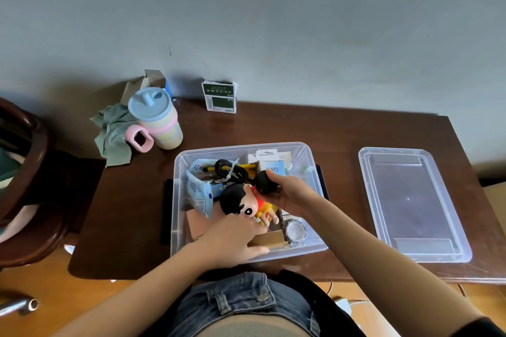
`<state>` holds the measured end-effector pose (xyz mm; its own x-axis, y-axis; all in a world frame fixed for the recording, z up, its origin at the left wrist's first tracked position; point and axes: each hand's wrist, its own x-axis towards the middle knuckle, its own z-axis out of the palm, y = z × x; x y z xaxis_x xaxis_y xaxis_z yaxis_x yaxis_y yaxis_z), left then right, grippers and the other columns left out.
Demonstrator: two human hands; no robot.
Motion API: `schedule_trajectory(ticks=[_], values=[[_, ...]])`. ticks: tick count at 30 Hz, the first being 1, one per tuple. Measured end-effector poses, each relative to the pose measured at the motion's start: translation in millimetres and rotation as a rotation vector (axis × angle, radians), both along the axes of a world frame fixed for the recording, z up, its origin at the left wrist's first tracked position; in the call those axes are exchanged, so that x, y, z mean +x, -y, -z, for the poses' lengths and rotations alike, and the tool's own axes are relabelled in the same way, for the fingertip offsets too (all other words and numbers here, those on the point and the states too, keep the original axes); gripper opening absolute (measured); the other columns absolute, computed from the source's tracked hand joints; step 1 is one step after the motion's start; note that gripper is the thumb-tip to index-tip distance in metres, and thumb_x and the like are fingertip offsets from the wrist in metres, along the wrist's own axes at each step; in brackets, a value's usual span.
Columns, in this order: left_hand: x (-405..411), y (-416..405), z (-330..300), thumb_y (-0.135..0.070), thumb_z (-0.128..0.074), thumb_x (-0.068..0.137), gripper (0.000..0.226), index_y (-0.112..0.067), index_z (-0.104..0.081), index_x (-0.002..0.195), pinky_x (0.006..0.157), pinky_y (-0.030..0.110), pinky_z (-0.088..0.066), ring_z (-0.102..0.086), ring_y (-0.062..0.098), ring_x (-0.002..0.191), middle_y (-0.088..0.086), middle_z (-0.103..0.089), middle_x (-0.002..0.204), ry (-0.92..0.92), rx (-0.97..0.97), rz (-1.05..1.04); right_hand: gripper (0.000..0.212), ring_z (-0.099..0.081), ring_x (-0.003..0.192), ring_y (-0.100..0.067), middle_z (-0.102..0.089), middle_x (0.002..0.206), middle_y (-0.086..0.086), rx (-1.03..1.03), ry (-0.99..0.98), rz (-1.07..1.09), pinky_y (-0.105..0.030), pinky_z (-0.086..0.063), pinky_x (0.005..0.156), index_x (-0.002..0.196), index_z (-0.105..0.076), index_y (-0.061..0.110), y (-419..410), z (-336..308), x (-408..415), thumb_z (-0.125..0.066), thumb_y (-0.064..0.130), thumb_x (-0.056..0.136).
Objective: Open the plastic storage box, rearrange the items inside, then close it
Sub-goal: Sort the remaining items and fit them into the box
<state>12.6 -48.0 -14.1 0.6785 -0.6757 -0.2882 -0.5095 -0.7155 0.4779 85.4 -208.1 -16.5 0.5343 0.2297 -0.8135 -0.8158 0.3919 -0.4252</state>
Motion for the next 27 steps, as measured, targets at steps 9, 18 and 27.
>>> schedule_trajectory(ticks=[9,18,27], values=[[7.1,2.5,19.2,-0.045,-0.052,0.091,0.024,-0.023,-0.060,0.087,0.065,0.028,-0.027,-0.051,0.010,0.083,-0.007,-0.061,0.087,-0.181,-0.080,-0.050,0.039,-0.067,0.089,-0.029,-0.057,0.119,-0.024,-0.059,0.026,-0.062,-0.032,-0.060,0.066,0.125,-0.046,0.002,-1.1,3.3,1.0,-0.059,0.020,0.092],[-10.9,0.7,26.1,-0.041,-0.056,0.092,0.034,-0.023,-0.064,0.120,0.093,0.025,-0.043,-0.055,0.004,0.108,-0.011,-0.064,0.118,-0.272,-0.236,-0.242,0.035,-0.068,0.082,-0.023,-0.064,0.102,-0.019,-0.097,0.078,-0.166,-0.028,-0.059,0.066,0.120,-0.051,-0.001,2.7,7.9,0.1,-0.056,0.023,0.095],[-13.0,-47.8,20.3,-0.059,-0.053,0.086,0.043,-0.020,-0.066,0.099,0.075,0.030,-0.047,-0.060,0.009,0.085,-0.004,-0.068,0.093,-0.317,0.051,-0.378,0.026,-0.068,0.075,-0.017,-0.066,0.094,-0.012,-0.316,0.221,-0.441,-0.021,-0.058,0.063,0.108,-0.057,0.003,21.2,7.5,-1.2,-0.053,0.024,0.096]])
